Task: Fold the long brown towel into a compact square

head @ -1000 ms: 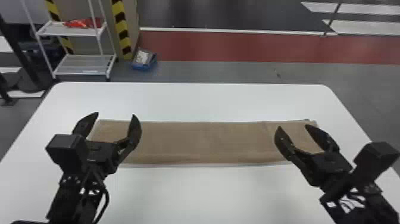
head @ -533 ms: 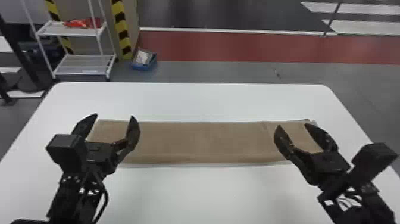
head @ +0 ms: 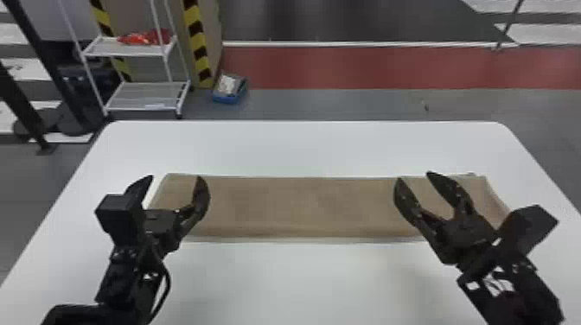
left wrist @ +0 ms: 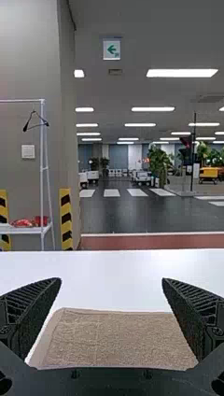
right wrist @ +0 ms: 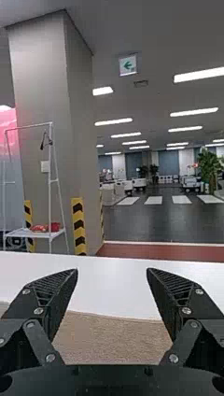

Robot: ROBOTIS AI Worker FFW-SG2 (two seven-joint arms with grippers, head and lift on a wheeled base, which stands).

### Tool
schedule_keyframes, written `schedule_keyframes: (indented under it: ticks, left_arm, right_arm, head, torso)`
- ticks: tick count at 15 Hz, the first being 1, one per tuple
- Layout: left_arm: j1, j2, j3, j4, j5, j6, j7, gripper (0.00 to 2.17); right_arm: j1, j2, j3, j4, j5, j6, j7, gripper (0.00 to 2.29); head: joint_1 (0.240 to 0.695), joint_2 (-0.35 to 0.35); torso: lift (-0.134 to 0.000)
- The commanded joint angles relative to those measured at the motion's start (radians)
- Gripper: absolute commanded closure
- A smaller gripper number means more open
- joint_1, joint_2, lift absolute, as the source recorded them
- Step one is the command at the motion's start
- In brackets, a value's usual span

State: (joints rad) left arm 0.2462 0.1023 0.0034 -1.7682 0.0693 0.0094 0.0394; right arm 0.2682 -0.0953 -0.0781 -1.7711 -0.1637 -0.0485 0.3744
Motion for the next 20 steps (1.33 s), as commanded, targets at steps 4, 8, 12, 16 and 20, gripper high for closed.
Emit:
schedule_keyframes:
  ticks: [4, 8, 12, 16, 20]
  left_arm:
    - [-0.025, 0.0, 0.038, 0.065, 0.017, -0.019, -0.015, 0.09]
    - [-0.053, 0.004, 0.076, 0.116, 0.033, -0.028, -0.033, 0.08]
    - [-0.07, 0.007, 0.115, 0.122, 0.078, 0.045, -0.102, 0.09]
    - [-0.11, 0.01, 0.15, 0.128, 0.107, 0.205, -0.151, 0.08]
    - [-0.16, 0.014, 0.173, 0.156, 0.106, 0.297, -0.199, 0.21]
  right_arm:
    - [-0.141, -0.009, 0.081, 0.151, 0.069, 0.094, 0.028, 1.96]
    - [-0.187, -0.008, 0.115, 0.229, 0.062, 0.063, 0.173, 1.96]
    - [-0.193, -0.009, 0.144, 0.255, 0.084, 0.036, 0.179, 1.96]
    - [-0.173, -0.009, 0.152, 0.252, 0.093, 0.008, 0.179, 1.96]
    - [-0.159, -0.012, 0.15, 0.254, 0.093, -0.01, 0.178, 1.96]
  head:
    - [0.695, 0.084]
    - [0.695, 0.141]
    - [0.695, 0.191]
    - [0.695, 0.206]
    - [0.695, 0.219]
  torso:
    - [-0.125]
    - [-0.125]
    - [-0.125]
    - [-0.125]
    - [-0.125]
